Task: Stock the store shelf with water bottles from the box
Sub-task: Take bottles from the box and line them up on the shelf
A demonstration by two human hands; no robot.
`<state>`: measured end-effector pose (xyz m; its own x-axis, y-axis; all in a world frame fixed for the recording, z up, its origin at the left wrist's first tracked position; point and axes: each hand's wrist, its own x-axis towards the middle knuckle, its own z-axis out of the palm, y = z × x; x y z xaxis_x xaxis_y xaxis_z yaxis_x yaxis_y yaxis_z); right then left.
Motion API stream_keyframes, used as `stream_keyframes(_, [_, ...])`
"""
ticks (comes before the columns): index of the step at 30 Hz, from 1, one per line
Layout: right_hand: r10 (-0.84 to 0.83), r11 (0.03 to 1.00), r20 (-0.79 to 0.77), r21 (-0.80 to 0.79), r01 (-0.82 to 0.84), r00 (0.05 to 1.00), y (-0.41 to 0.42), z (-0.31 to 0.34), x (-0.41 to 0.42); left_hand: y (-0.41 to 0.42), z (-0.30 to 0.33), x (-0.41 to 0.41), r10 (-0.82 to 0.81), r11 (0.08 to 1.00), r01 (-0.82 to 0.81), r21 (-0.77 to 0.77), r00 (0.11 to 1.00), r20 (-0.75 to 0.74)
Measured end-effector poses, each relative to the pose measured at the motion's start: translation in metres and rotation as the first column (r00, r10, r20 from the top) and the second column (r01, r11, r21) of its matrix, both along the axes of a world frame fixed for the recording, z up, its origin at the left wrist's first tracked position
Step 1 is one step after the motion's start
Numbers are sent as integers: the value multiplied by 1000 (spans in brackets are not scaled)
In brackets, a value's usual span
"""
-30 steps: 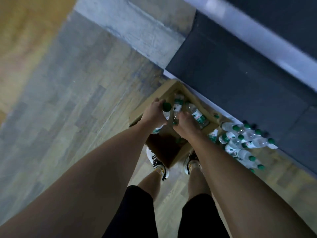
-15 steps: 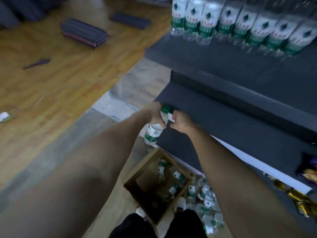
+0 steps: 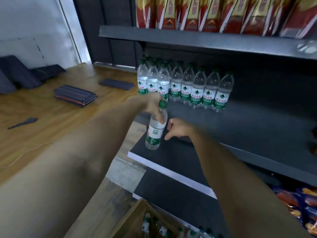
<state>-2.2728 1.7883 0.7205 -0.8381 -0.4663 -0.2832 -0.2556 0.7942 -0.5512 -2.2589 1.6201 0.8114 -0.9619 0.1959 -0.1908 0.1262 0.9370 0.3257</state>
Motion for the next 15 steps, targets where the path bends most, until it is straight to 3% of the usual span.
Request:
stream_keyframes(7, [74,982,34,-177,-67,997,37,32,-13,51,44,-18,25,991,-21,129,999,-31])
stream_keyframes(15, [-116,940,-79,-330,84,990,59,33,-28,84,56,-37,80,994,-73,83,993,-85])
